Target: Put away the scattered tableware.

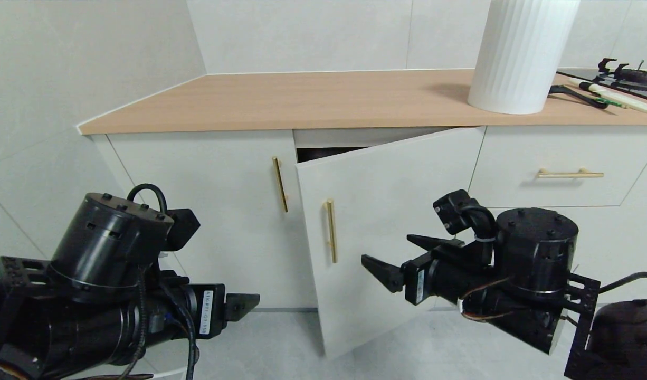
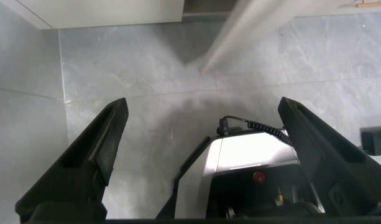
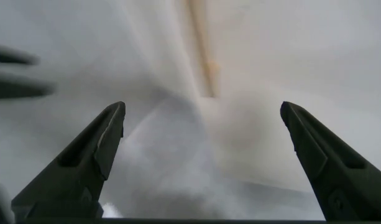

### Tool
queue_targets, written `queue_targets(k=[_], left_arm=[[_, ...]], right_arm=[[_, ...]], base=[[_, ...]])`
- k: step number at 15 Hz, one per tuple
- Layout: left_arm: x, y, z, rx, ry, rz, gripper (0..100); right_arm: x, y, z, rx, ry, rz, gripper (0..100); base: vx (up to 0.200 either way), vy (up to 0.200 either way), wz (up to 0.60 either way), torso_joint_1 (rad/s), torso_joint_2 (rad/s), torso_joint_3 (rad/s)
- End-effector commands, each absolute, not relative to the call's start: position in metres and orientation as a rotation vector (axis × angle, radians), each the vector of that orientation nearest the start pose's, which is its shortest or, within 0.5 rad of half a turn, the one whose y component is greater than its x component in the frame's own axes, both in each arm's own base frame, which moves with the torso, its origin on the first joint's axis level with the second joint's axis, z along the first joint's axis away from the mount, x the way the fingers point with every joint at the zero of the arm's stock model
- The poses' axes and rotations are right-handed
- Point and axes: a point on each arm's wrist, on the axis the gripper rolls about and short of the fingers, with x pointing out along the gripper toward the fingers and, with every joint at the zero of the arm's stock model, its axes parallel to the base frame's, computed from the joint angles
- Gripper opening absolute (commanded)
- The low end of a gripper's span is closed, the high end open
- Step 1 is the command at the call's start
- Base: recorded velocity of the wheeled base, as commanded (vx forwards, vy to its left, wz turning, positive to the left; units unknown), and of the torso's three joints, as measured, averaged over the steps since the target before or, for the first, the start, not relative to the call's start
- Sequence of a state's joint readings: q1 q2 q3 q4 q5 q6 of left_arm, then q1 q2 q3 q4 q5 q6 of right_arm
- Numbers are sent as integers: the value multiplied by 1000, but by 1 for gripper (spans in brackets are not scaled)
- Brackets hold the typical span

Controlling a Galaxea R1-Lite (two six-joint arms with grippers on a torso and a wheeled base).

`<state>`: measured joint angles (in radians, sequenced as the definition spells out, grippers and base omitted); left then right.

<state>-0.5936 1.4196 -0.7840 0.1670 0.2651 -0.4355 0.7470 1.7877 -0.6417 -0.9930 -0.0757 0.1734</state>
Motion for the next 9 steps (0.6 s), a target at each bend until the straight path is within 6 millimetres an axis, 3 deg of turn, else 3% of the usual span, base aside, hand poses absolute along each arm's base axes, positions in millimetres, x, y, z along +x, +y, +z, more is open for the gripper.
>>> queue_targets(k=[1,5,9], left_arm=[[178,-113,181,-78,776,-145,100],[178,-113,181,-78,777,-144,100],[178,-113,181,-78,775,-143,100]], right_arm=[[276,200,130,102,222,524,100],[339,231,87,197,216,255,100],[370,236,82,281,160,148,100]], base=[[0,0,0,0,0,0],[0,0,0,0,0,0],[0,0,0,0,0,0]])
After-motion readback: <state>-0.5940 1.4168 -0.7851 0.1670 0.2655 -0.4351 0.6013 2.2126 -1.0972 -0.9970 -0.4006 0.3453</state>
